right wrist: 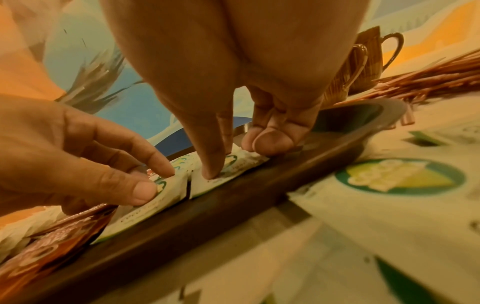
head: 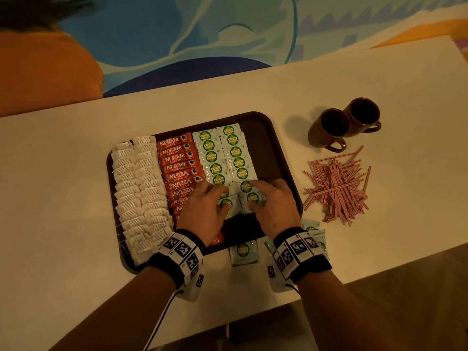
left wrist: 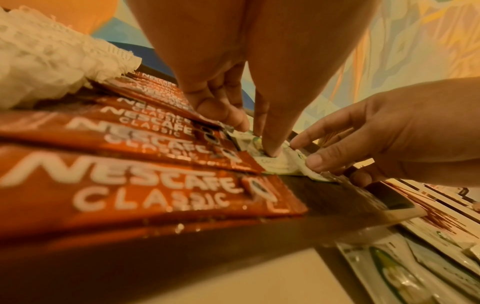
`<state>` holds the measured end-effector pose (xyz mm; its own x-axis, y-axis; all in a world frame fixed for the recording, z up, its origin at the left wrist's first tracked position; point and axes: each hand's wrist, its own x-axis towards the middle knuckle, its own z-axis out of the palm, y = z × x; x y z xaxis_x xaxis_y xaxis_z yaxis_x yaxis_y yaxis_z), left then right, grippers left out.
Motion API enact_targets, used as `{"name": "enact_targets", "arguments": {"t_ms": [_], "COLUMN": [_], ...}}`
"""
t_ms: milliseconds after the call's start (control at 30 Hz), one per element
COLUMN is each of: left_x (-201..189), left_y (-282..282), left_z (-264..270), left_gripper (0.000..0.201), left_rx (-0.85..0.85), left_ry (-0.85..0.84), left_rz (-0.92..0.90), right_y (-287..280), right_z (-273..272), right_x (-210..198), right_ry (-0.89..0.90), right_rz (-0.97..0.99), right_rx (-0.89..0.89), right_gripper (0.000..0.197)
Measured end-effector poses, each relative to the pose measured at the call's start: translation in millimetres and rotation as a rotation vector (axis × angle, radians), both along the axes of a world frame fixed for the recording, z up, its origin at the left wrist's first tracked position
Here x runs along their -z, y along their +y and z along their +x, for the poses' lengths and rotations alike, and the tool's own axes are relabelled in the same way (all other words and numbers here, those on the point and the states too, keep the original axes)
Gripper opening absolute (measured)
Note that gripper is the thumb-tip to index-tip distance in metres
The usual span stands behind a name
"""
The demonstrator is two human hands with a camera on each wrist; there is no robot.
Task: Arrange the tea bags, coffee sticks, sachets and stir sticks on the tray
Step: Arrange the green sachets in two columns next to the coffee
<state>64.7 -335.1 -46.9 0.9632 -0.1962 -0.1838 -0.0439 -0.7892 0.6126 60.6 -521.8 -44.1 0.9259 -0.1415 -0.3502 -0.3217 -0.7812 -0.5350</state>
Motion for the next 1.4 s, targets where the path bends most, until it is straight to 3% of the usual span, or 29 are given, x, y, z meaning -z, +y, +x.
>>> {"name": "enact_targets", "arguments": {"t_ms": [533, 867, 1067, 1233, 1400], "left_x": [-2.0, -12.1, -20.7, -21.1, -19.9], "left_y": [-0.8, -3.4, -17.2, -26.7, -34.6], "left_z": [0.1, -6.6, -24.0, -44.9, -55.0], "left_gripper": [0.036, 0.031, 0.027, 0.035, 0.049], "left_rx": [0.002, 0.038, 0.274, 0.556, 0.690], "left_ry": [0.007, -0.030, 0.044, 0.100, 0.045], "left_rz": [-0.014, -0.054, -0.018, 0.118, 0.295], "right_y": [1.2, -34.2, -58.7, -72.0, -85.0], "right_z": [-1.2, -23.0, -65.2, -109.8, -156.0], "right_x": [10.2, -23.0, -27.8, -22.0, -12.8], "right_ry": [-0.002, -0.095, -0.102, -0.065, -0.060], "right_rz": [0.093, 0.095, 0.078, 0.035, -0.036], "right_rx": [0.066, 0.186, 0.311, 0.423, 0.581], "right_gripper": [0.056, 0.056, 0.038, 0.028, 0.029]}}
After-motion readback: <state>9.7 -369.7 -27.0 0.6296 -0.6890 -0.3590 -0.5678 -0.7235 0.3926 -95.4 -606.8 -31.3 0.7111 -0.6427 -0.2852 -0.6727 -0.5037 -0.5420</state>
